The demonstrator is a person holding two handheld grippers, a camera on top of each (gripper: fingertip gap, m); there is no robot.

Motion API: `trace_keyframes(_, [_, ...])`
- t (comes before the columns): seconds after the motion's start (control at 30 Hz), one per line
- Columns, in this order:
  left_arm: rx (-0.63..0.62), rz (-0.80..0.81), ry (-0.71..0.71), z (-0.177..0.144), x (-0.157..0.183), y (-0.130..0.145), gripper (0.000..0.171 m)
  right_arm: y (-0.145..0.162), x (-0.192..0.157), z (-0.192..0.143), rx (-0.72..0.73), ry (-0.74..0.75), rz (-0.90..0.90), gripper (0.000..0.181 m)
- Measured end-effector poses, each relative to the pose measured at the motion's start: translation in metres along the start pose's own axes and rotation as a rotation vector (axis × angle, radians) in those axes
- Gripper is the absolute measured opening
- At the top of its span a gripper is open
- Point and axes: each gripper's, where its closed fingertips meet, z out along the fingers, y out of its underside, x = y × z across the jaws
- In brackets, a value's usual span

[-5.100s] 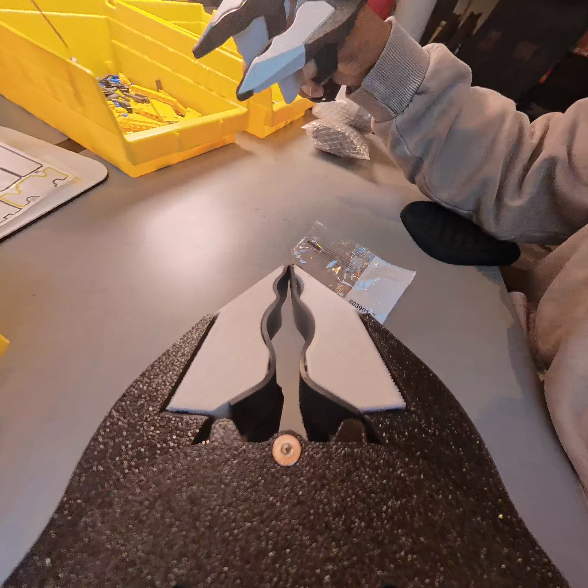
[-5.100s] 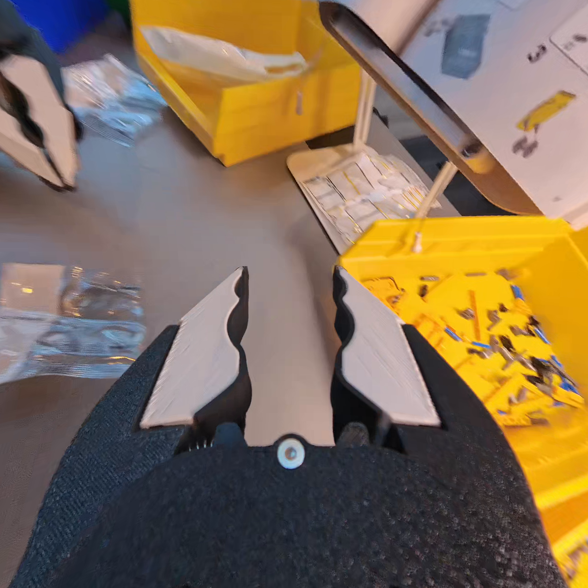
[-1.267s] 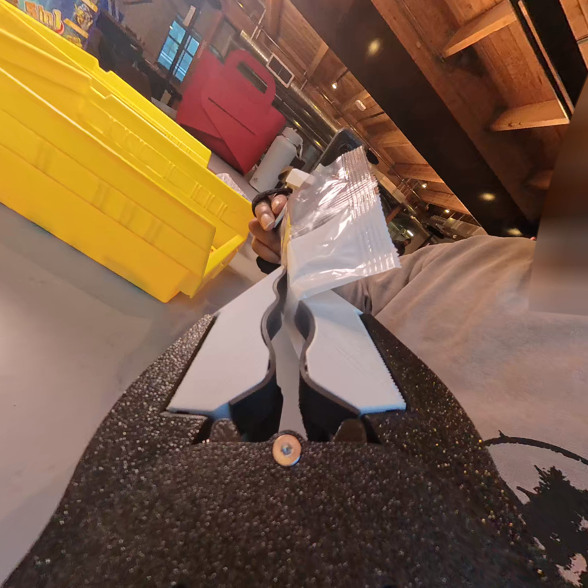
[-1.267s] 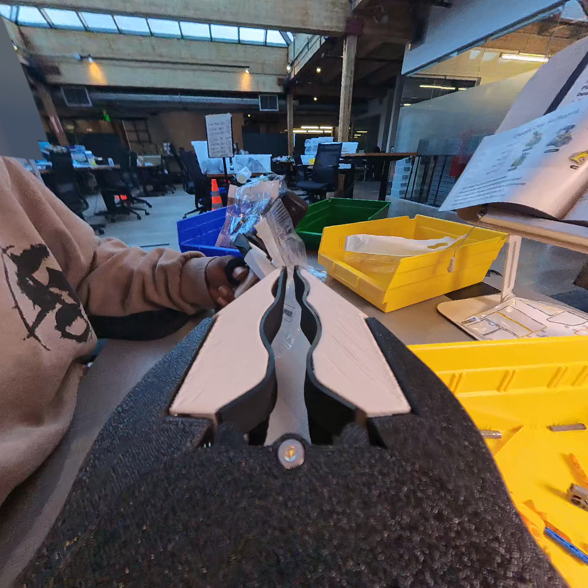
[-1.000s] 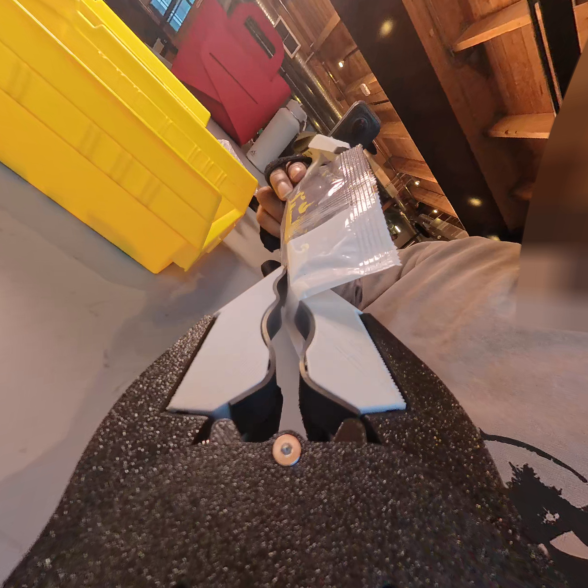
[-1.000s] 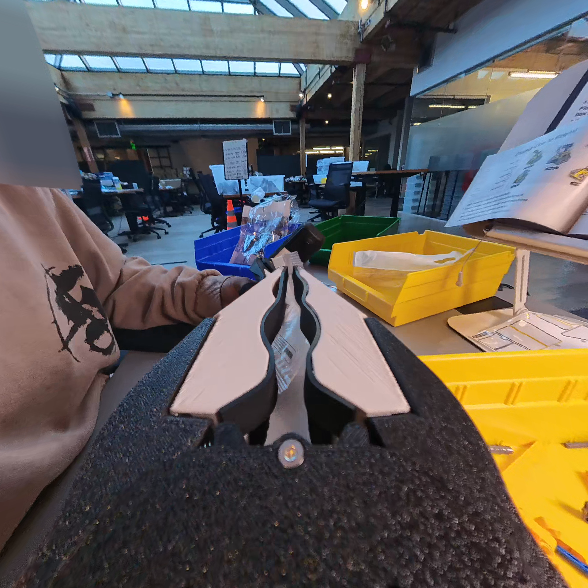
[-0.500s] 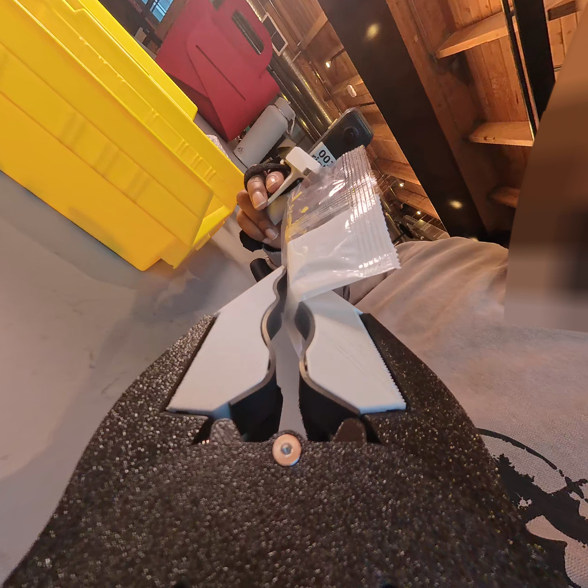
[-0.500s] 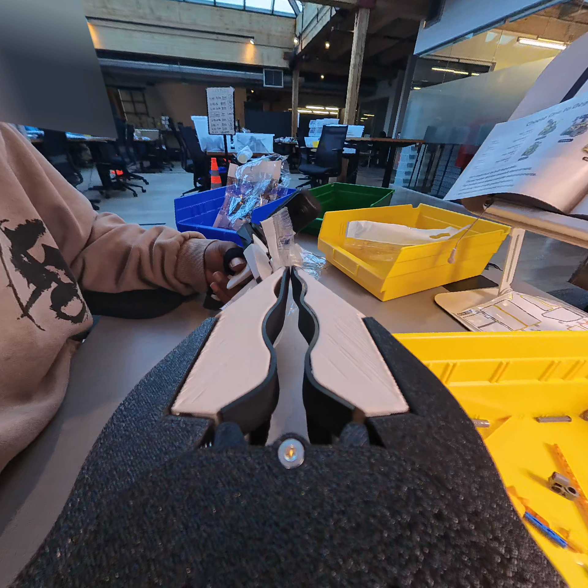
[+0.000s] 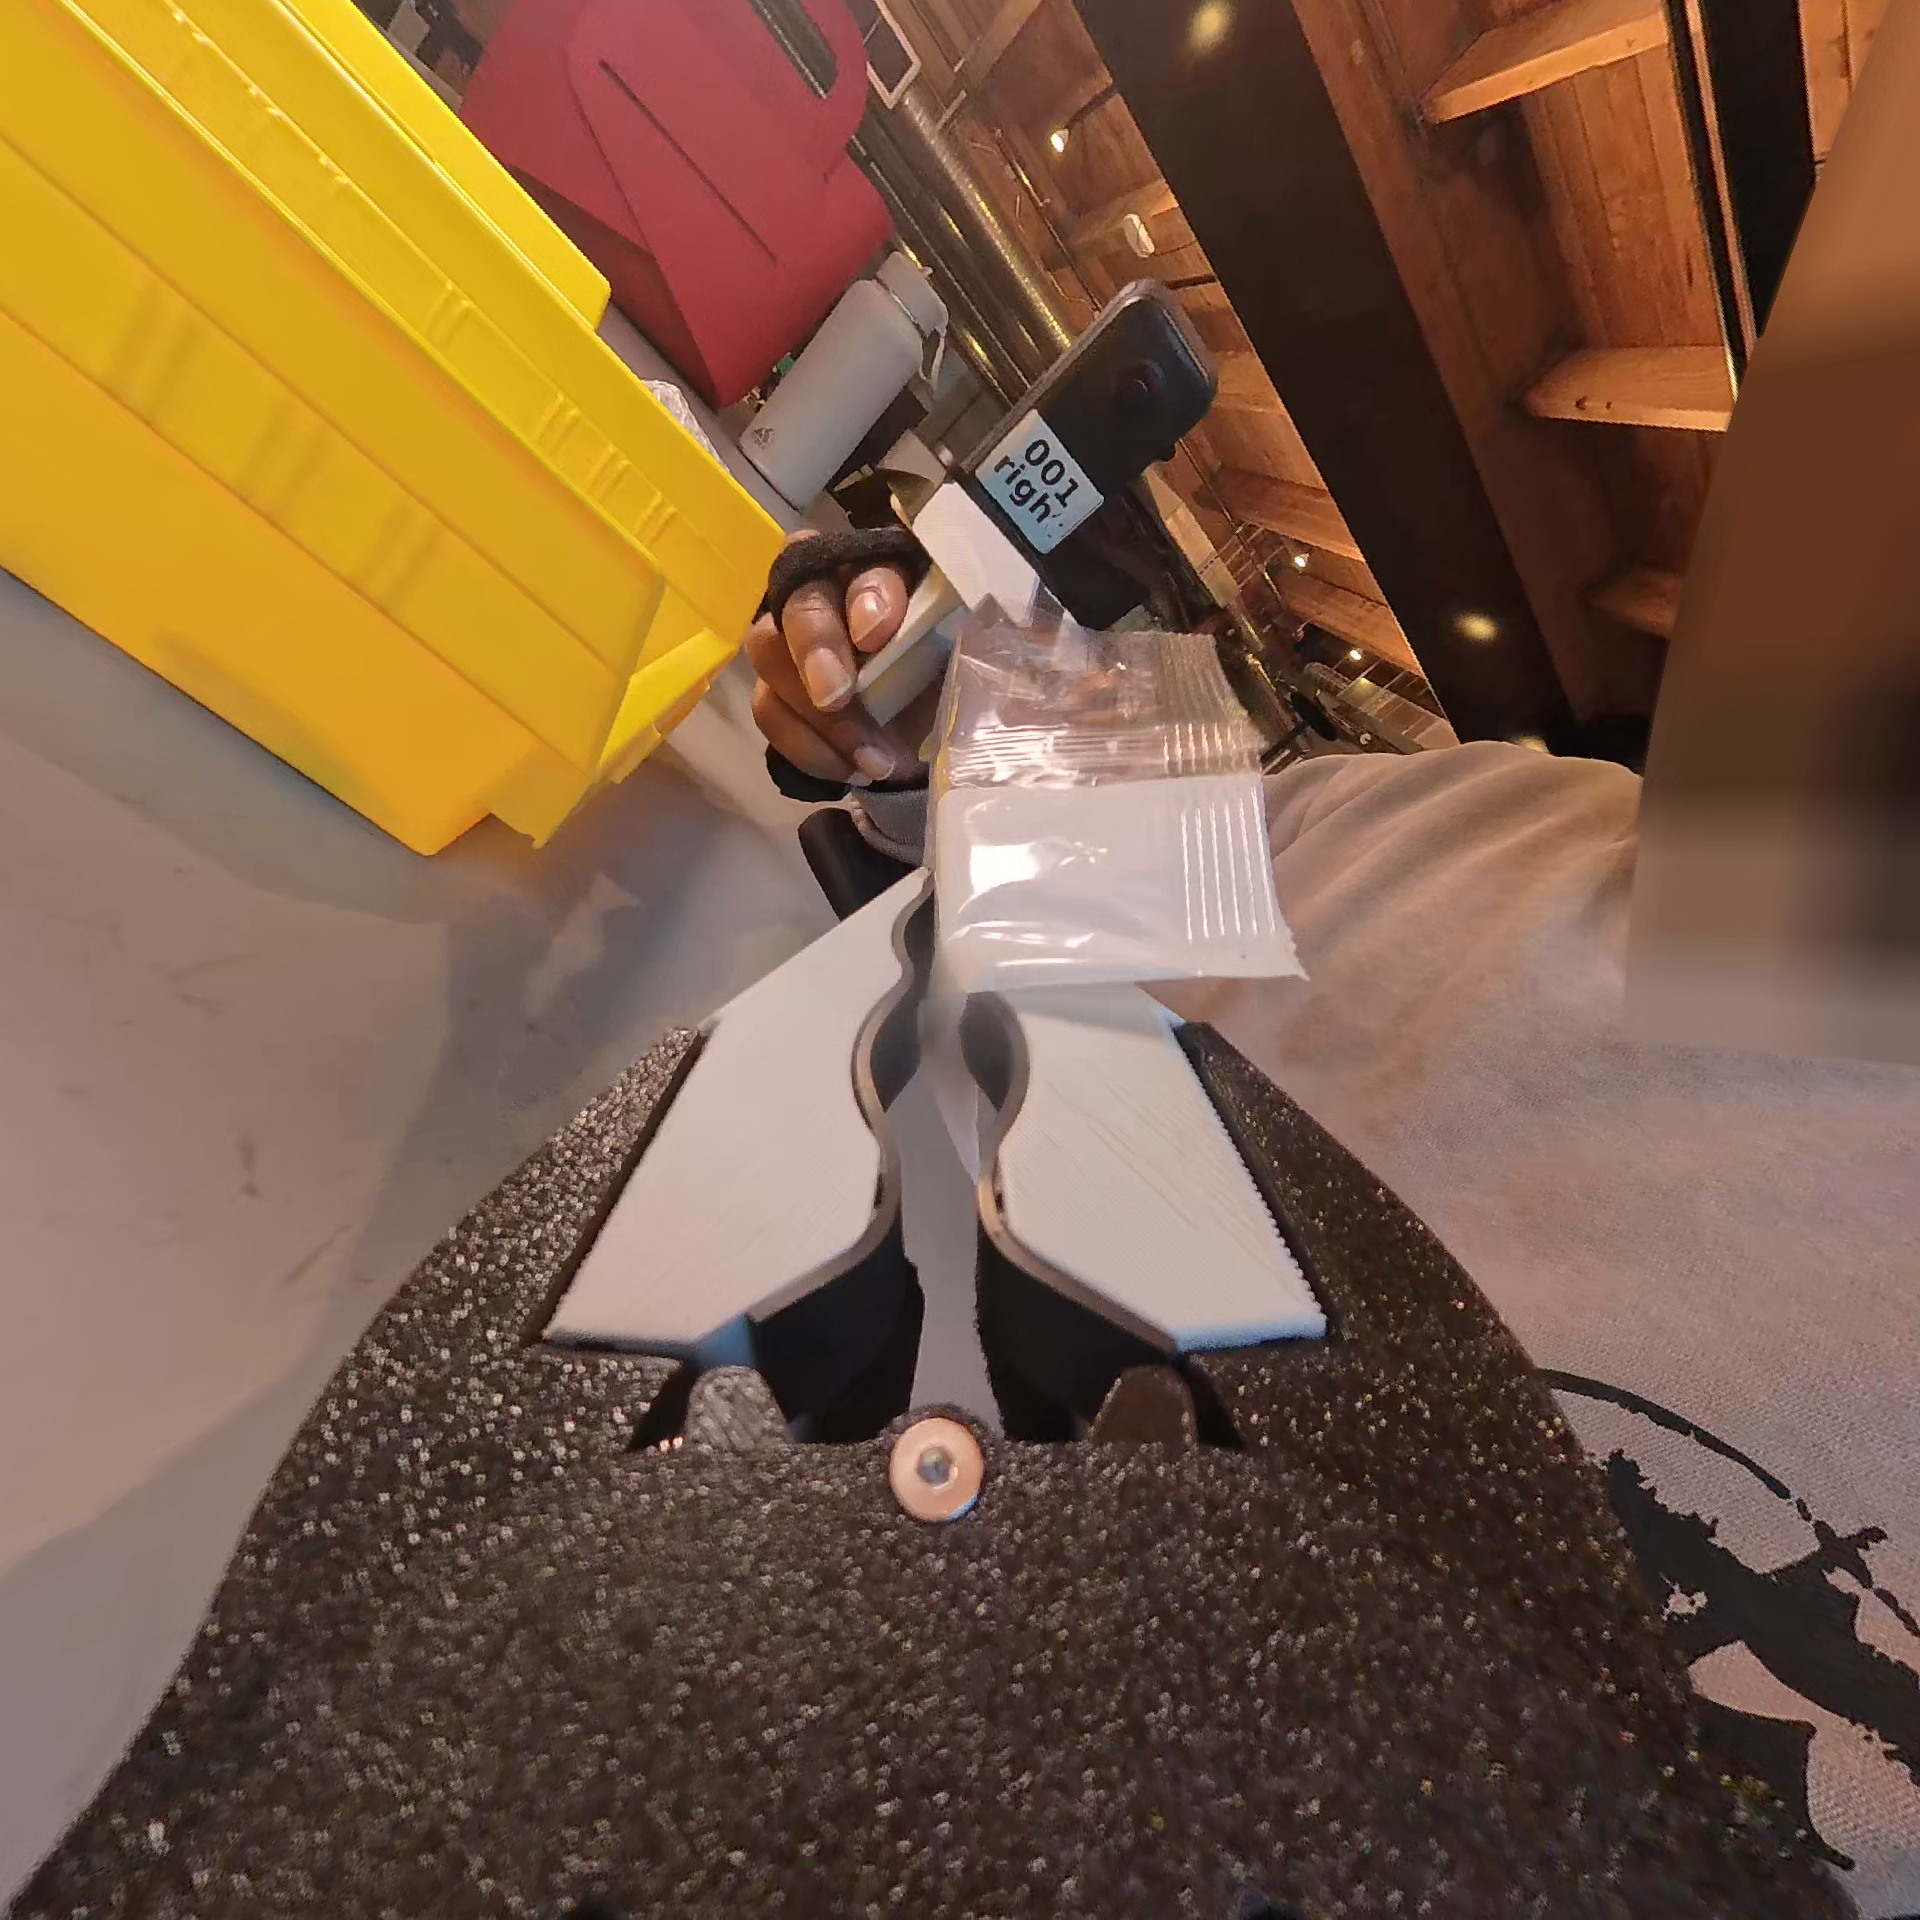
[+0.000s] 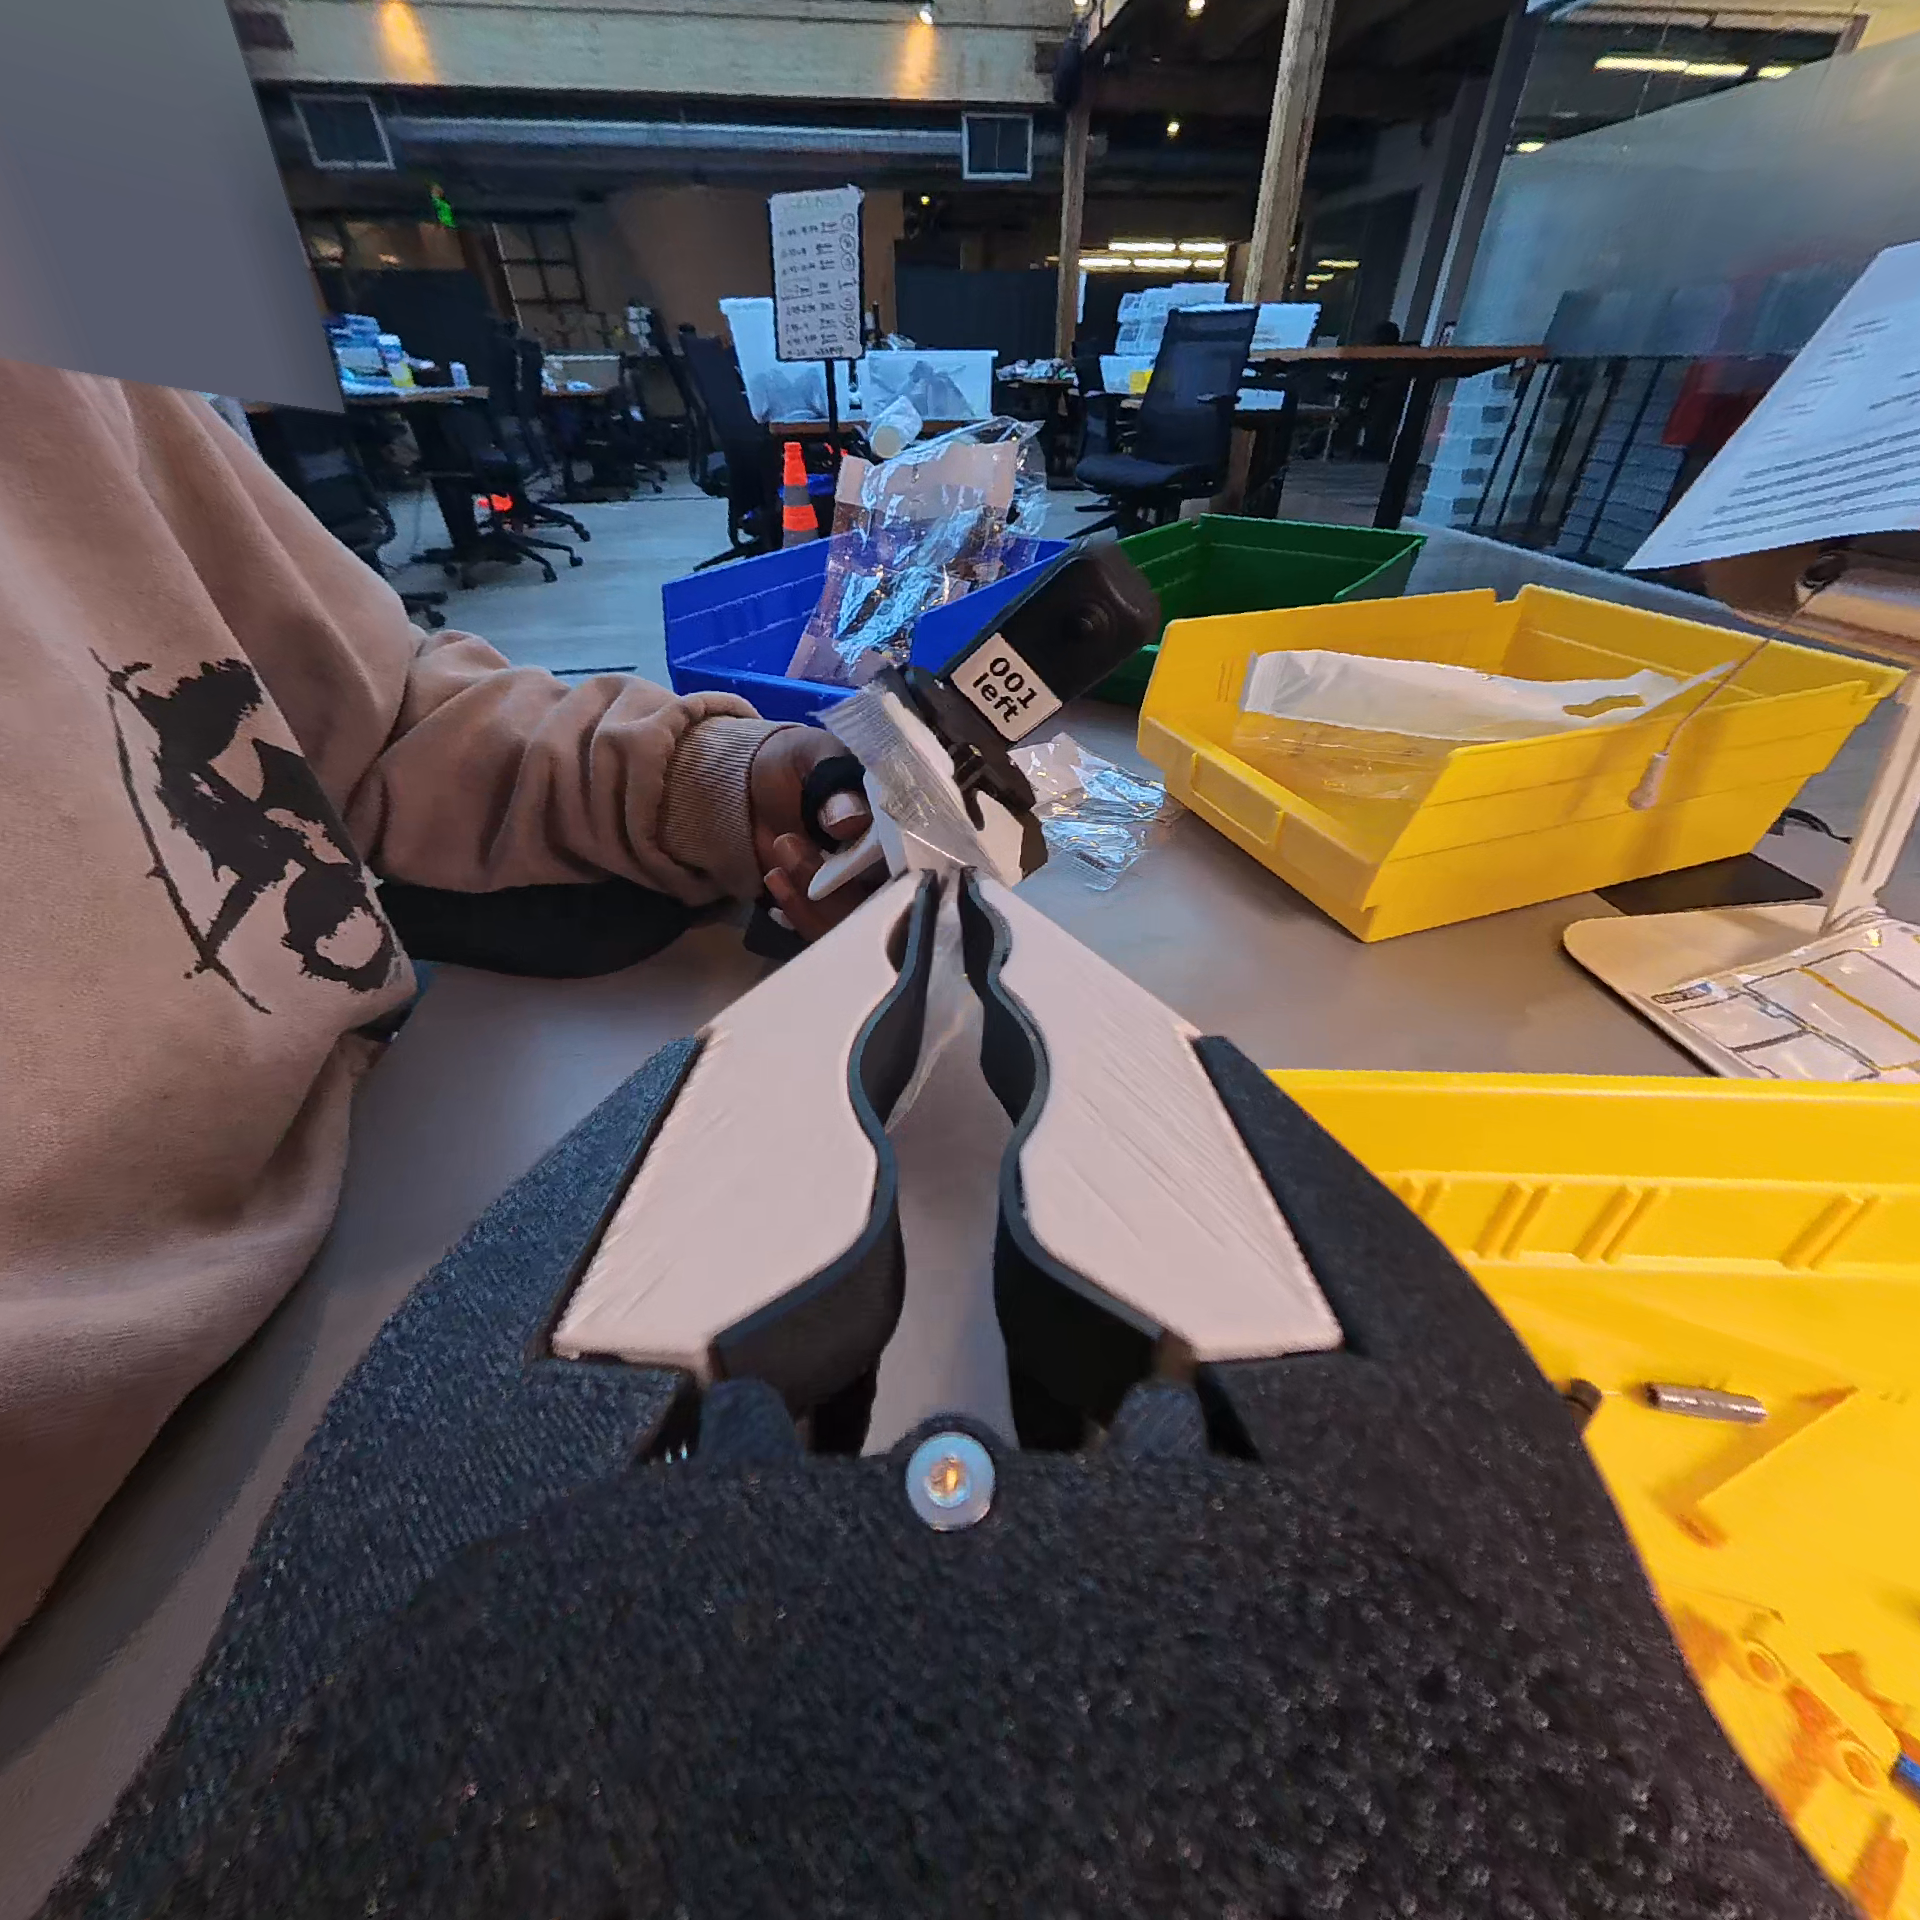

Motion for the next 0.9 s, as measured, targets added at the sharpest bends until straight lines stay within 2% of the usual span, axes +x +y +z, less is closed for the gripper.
trace_keyframes(0.07, [-0.007, 0.0, 0.004, 0.0, 0.001, 0.001, 0.0, 0.007, -0.005, 0.002, -0.038, -0.052, 0.049, 0.017])
trace_keyframes(0.13, [-0.016, 0.004, 0.008, -0.001, 0.002, 0.002, 0.0, 0.012, -0.008, 0.002, -0.067, -0.081, 0.067, 0.021])
trace_keyframes(0.23, [-0.04, 0.007, 0.031, -0.001, 0.007, 0.005, 0.0, 0.018, -0.005, 0.001, -0.11, -0.051, 0.003, 0.027])
trace_keyframes(0.3, [-0.071, 0.012, 0.038, 0.001, 0.009, 0.01, 0.0, 0.029, -0.008, 0.003, -0.185, -0.043, -0.078, 0.027])
trace_keyframes(0.4, [-0.097, 0.018, 0.039, 0.002, 0.009, 0.014, 0.0, 0.037, -0.014, 0.006, -0.232, -0.057, -0.092, 0.011])
trace_keyframes(0.5, [-0.111, 0.032, 0.011, 0.003, 0.006, 0.016, 0.0, 0.027, -0.022, 0.004, -0.166, -0.139, 0.04, 0.002])
trace_keyframes(0.6, [-0.094, 0.076, -0.072, -0.002, -0.004, 0.011, 0.001, -0.008, -0.025, -0.007, 0.039, -0.253, 0.258, 0.0])
trace_keyframes(0.67, [-0.061, 0.113, -0.128, -0.008, -0.009, 0.002, 0.003, -0.018, -0.022, -0.013, 0.11, -0.303, 0.371, 0.0])
trace_keyframes(0.73, [-0.054, 0.198, -0.178, -0.013, -0.01, -0.003, 0.004, -0.018, -0.02, -0.014, 0.127, -0.325, 0.45, 0.0])
trace_keyframes(0.77, [-0.053, 0.255, -0.208, -0.015, -0.01, -0.006, 0.011, -0.017, -0.017, -0.013, 0.134, -0.318, 0.473, 0.0])
trace_keyframes(0.83, [-0.044, 0.38, -0.261, -0.02, -0.005, -0.016, 0.027, -0.006, -0.012, -0.008, 0.087, -0.269, 0.458, 0.0])
trace_keyframes(0.9, [-0.006, 0.502, -0.293, -0.026, 0.007, -0.028, 0.034, 0.002, -0.011, -0.003, 0.037, -0.234, 0.425, 0.0])
